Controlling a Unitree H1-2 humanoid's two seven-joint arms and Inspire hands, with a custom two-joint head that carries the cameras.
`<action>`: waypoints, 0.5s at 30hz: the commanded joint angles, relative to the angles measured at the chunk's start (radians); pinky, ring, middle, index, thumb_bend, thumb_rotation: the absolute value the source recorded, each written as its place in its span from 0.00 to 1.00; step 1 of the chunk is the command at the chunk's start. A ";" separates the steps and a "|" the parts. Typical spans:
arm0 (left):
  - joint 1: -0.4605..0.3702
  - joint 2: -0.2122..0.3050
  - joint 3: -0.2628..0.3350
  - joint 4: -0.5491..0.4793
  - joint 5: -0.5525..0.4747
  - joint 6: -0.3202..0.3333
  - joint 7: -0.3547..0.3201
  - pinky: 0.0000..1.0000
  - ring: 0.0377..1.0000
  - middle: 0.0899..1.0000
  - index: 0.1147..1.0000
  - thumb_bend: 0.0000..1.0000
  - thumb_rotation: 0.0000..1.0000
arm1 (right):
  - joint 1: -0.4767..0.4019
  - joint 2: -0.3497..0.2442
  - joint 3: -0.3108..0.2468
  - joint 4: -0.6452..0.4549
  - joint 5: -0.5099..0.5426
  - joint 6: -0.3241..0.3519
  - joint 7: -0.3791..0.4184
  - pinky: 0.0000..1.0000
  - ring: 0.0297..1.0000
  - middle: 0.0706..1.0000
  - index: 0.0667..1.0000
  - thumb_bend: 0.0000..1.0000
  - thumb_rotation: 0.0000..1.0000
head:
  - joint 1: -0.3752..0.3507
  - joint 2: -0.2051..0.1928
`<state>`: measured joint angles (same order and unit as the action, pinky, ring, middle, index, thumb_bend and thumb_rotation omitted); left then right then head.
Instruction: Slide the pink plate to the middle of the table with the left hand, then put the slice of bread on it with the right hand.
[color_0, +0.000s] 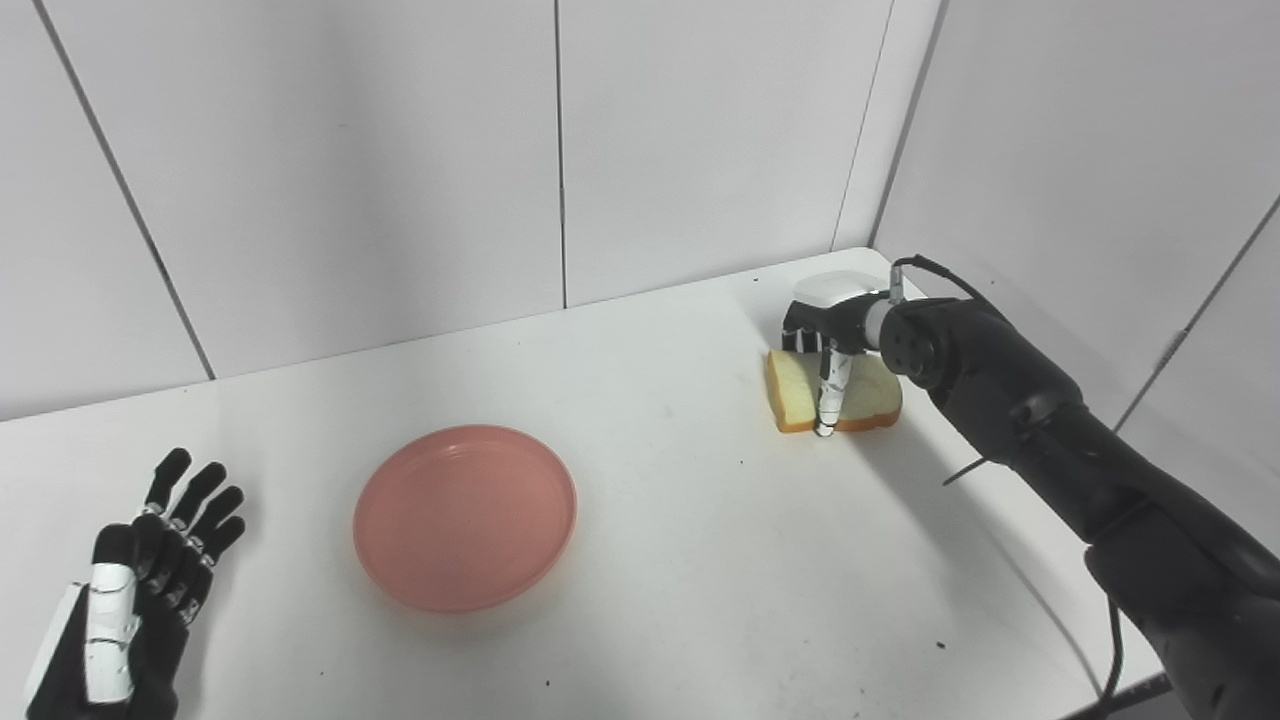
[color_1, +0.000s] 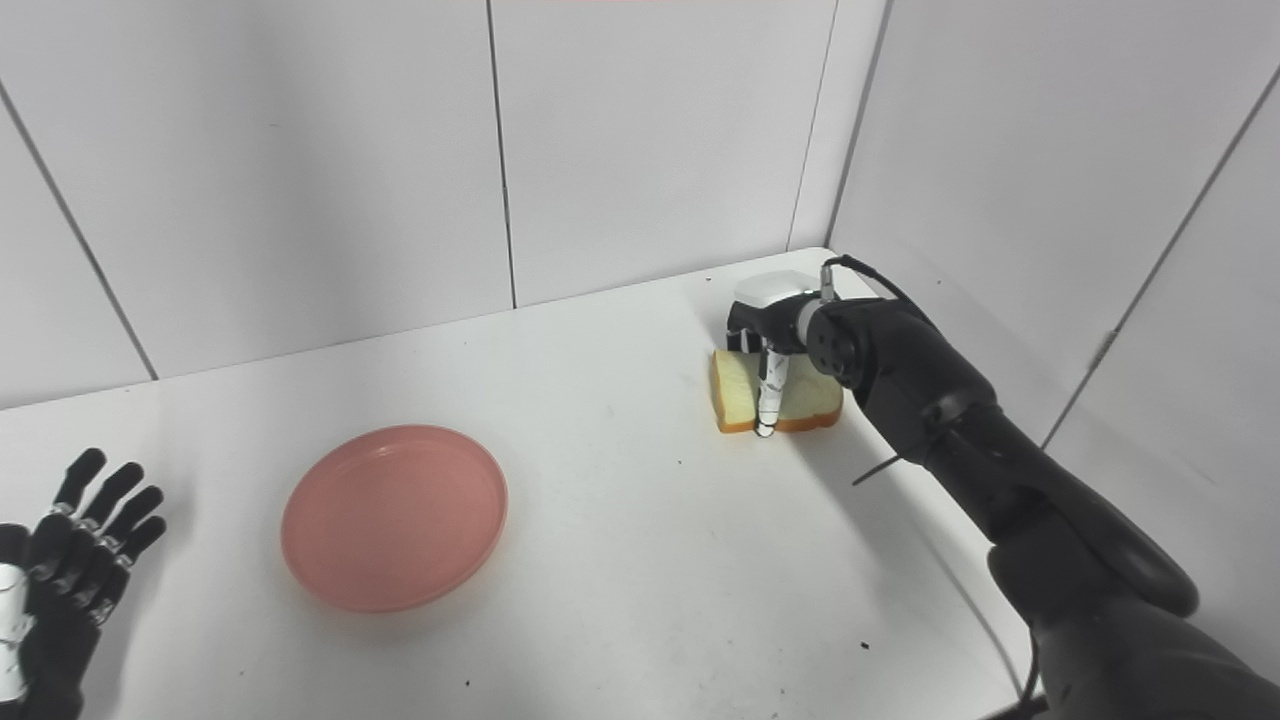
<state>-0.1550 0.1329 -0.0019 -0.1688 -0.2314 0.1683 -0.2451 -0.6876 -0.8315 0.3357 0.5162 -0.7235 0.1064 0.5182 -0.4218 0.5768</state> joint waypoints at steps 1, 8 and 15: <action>-0.019 0.008 0.000 -0.033 0.004 -0.013 0.002 0.94 0.94 0.96 0.96 0.73 1.00 | -0.001 -0.016 0.008 0.001 0.004 -0.008 0.019 0.37 0.43 0.44 0.46 0.53 0.00 | 0.001 0.001; -0.024 0.004 -0.003 -0.023 0.010 -0.024 0.004 0.94 0.94 0.95 0.96 0.73 1.00 | 0.023 -0.031 -0.024 -0.057 0.039 -0.003 0.006 0.39 0.45 0.45 0.45 0.53 0.00 | 0.002 -0.004; -0.030 -0.014 -0.006 -0.012 0.021 -0.023 0.014 0.94 0.93 0.95 0.96 0.73 0.99 | 0.015 -0.066 -0.035 -0.164 0.024 0.005 0.035 0.38 0.43 0.43 0.47 0.53 0.00 | 0.015 -0.013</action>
<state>-0.1554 0.1206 -0.0072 -0.1650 -0.2143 0.1682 -0.2357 -0.6368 -0.8483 0.3144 0.3975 -0.6877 0.1075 0.5544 -0.4081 0.5630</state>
